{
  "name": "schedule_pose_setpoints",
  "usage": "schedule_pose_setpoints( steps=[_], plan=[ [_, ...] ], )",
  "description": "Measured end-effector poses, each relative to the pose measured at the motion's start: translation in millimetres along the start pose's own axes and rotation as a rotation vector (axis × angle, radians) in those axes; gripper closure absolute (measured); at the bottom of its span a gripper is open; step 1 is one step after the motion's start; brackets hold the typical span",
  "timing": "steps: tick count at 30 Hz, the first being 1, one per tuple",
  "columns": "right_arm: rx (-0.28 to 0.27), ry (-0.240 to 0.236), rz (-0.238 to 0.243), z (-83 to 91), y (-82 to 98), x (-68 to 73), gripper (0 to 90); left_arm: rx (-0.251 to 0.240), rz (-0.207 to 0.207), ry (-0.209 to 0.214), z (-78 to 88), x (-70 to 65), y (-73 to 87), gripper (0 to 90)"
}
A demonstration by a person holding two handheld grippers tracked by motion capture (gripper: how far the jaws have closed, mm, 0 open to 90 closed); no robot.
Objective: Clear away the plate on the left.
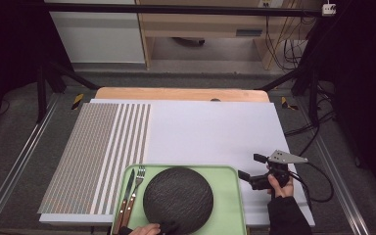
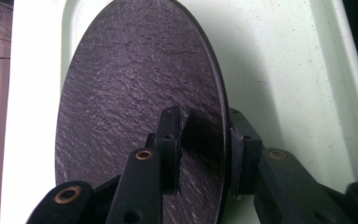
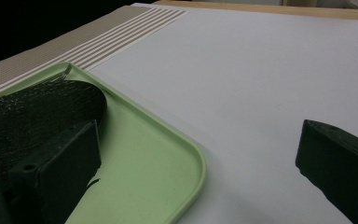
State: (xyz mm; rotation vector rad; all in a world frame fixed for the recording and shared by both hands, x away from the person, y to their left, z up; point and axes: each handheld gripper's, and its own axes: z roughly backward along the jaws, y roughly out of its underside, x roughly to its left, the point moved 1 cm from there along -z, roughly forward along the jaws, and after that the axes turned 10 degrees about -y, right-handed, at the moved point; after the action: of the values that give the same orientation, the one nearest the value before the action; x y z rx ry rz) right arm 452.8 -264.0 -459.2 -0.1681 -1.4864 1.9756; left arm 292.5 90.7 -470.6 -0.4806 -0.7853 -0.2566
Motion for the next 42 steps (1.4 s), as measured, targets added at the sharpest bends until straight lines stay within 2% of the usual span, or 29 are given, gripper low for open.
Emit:
schedule_pose_setpoints(
  steps=[13,17,20,24,28,33,35,38,42],
  plan=[
    [0.0,0.0,0.001,0.1,-0.1,0.0,0.6,0.007,0.044,0.029,-3.6,1.3,2.0,60.4],
    [-0.001,-0.001,0.003,0.1,-0.1,-0.1,0.6,0.02,0.096,0.036,-3.4,4.2,2.8,53.3],
    [-0.002,0.0,0.0,0.2,-0.2,0.0,0.6,0.018,0.119,0.051,-2.1,6.5,3.6,46.3],
    [-0.001,0.0,0.002,0.1,-0.1,0.0,0.6,-0.038,0.217,0.068,4.5,15.2,4.0,36.4],
    [-0.003,0.0,0.004,0.0,-0.1,-0.1,0.6,-0.071,0.324,0.088,10.7,27.1,10.4,25.0],
    [-0.003,0.0,0.004,-0.1,-0.2,0.0,0.6,-0.06,0.431,0.117,13.6,40.8,24.4,16.4],
    [-0.003,0.0,0.004,-0.1,-0.2,-0.1,0.6,-0.066,0.474,0.117,15.0,46.7,31.0,13.5],
    [-0.003,-0.001,0.004,-0.1,-0.2,0.0,0.6,-0.051,0.527,0.099,15.9,55.6,43.2,8.0],
    [-0.002,-0.001,0.003,0.0,-0.2,0.0,0.6,-0.026,0.621,0.101,13.6,66.1,63.8,2.3]
  ],
)
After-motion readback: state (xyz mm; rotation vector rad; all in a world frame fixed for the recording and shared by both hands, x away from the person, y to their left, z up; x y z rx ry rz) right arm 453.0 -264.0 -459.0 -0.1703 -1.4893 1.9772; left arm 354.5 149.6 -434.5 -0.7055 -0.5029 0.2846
